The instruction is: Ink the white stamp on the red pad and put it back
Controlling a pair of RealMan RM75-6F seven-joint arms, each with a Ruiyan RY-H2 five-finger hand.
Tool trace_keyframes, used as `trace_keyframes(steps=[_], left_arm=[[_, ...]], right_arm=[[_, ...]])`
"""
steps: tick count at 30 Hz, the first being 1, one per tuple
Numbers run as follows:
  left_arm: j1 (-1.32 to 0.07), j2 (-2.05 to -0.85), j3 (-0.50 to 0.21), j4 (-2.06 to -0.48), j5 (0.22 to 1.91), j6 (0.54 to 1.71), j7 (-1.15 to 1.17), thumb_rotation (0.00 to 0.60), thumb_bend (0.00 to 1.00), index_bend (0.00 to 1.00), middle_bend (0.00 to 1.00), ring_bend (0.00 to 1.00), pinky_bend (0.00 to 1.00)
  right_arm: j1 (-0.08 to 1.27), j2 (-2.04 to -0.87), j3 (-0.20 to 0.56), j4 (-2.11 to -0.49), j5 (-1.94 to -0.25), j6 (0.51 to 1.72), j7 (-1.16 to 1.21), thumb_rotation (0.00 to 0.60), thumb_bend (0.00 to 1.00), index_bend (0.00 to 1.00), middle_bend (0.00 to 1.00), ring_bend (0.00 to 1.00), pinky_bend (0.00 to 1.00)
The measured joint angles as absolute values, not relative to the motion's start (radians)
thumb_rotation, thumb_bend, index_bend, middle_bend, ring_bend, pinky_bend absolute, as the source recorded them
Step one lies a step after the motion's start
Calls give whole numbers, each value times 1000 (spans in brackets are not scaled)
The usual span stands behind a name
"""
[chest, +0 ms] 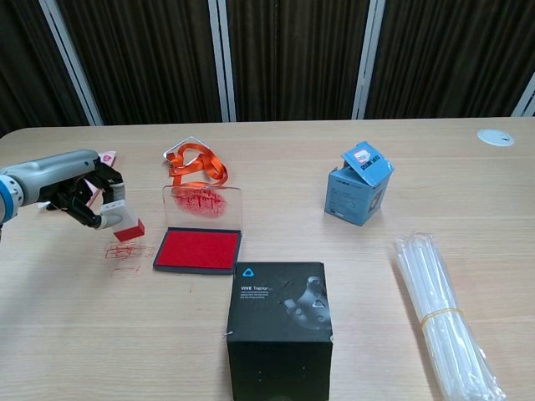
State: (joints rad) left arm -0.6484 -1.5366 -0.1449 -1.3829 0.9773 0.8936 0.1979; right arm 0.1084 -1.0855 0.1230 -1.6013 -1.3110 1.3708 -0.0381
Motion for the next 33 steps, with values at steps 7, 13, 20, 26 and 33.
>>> trace_keyframes(steps=[7,13,20,26,33], left_arm=[[-634,-1544,-125,-1353,1001,883,175,600,326,557,560,813,854],[-632,-1568,-122,-1325,995,873,170,600,322,531,535,808,853],[-632,-1585,-122,-1310,999,872,171,600,319,510,500,804,850],[-634,-1590,-124,-1308,988,869,186,600,294,447,454,799,843],[-636,-1586,-121,-1314,966,859,213,600,250,358,401,790,832]], right_arm=[[106,-1082,123,-1605,-1314,1374,-34,600,0,0,0,0,0],[105,-1080,122,-1606,-1316,1375,-29,600,0,0,0,0,0],[106,-1079,122,-1606,-1317,1375,-28,600,0,0,0,0,0],[105,-1077,123,-1606,-1317,1375,-25,600,0,0,0,0,0],[105,-1076,122,-1606,-1318,1374,-22,600,0,0,0,0,0]])
